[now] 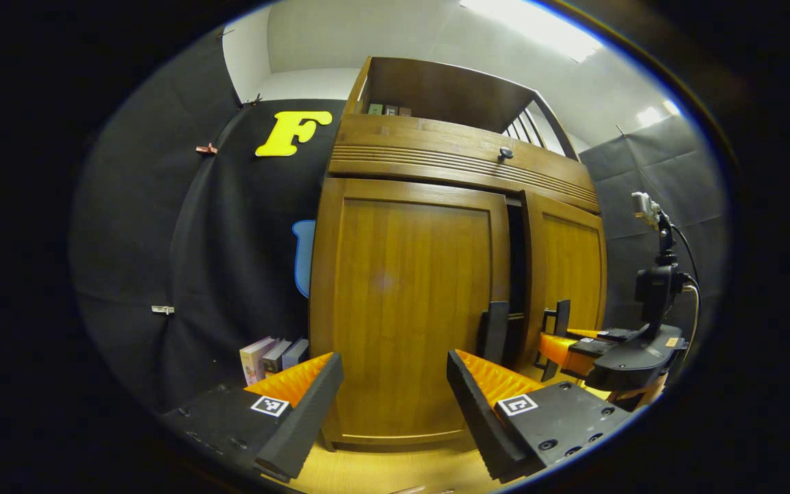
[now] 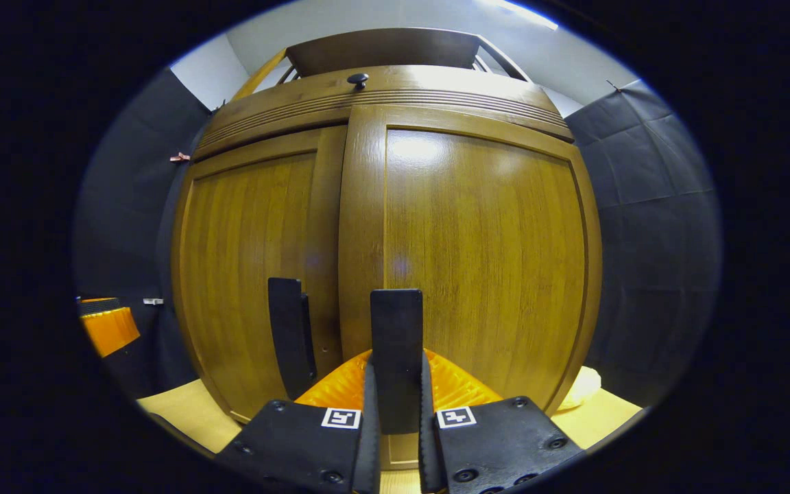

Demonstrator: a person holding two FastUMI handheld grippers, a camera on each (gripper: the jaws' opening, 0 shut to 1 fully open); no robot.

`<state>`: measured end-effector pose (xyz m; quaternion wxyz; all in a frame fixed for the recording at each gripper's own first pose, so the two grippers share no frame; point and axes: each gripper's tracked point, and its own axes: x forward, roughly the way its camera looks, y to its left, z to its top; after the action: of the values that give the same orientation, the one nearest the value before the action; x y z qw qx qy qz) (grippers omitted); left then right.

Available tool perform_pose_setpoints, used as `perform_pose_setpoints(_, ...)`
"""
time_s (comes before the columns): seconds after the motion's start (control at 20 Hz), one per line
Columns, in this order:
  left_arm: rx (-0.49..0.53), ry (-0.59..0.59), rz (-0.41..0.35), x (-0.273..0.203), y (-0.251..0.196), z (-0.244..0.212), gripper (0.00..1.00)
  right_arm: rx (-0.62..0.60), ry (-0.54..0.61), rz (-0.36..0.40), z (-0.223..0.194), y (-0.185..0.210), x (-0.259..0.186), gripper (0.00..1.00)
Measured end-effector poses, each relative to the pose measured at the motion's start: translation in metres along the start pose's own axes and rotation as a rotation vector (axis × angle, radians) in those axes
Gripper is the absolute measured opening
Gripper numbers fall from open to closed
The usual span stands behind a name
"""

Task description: Open the right door of the double-door shoe cabinet with the right hand, and open the left door with the left hand.

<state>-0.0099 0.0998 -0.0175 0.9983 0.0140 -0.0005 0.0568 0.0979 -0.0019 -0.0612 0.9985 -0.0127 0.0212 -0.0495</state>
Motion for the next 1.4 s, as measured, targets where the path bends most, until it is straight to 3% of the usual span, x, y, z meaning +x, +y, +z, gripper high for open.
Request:
perform_pose_setpoints(0.1,-0.003,0.014,-0.004,-0.003,-0.007,-0.002,0.96,0.008,0.011,0.025,0.003,-0.002,-0.010,0.22)
perform_pose_setpoints(0.15,-0.004,0.022,-0.003,-0.005,-0.011,-0.001,0.96,0.010,0.015,0.040,0.003,-0.005,-0.017,0.26)
perform_pose_setpoints(0.25,-0.006,0.027,0.004,-0.011,-0.019,0.001,0.95,0.005,0.014,0.073,0.004,-0.011,-0.038,0.22)
perform_pose_setpoints(0.55,0.001,0.033,0.017,-0.029,-0.052,0.008,0.95,-0.003,0.010,0.119,0.012,-0.042,-0.092,0.26)
perform_pose_setpoints(0.85,-0.032,0.046,-0.053,-0.031,-0.098,0.002,0.95,0.000,0.014,0.062,0.021,-0.094,-0.141,0.25)
perform_pose_setpoints(0.9,-0.031,0.048,-0.069,-0.030,-0.107,0.002,0.95,-0.004,0.012,0.044,0.022,-0.103,-0.148,0.21)
perform_pose_setpoints(1.0,-0.022,0.046,-0.093,-0.027,-0.125,0.003,0.95,-0.011,0.010,0.007,0.026,-0.122,-0.158,0.24)
perform_pose_setpoints(1.05,-0.020,0.043,-0.106,-0.026,-0.134,0.004,0.95,-0.018,0.012,-0.011,0.026,-0.130,-0.163,0.20)
perform_pose_setpoints(1.15,-0.026,0.035,-0.143,-0.023,-0.156,0.004,0.95,-0.031,0.011,-0.039,0.029,-0.148,-0.171,0.24)
perform_pose_setpoints(1.2,-0.030,0.037,-0.162,-0.021,-0.167,0.004,0.93,-0.032,0.013,-0.050,0.029,-0.156,-0.174,0.20)
perform_pose_setpoints(1.4,-0.010,0.044,-0.191,-0.015,-0.198,-0.001,0.95,0.004,0.017,-0.077,0.029,-0.190,-0.183,0.28)
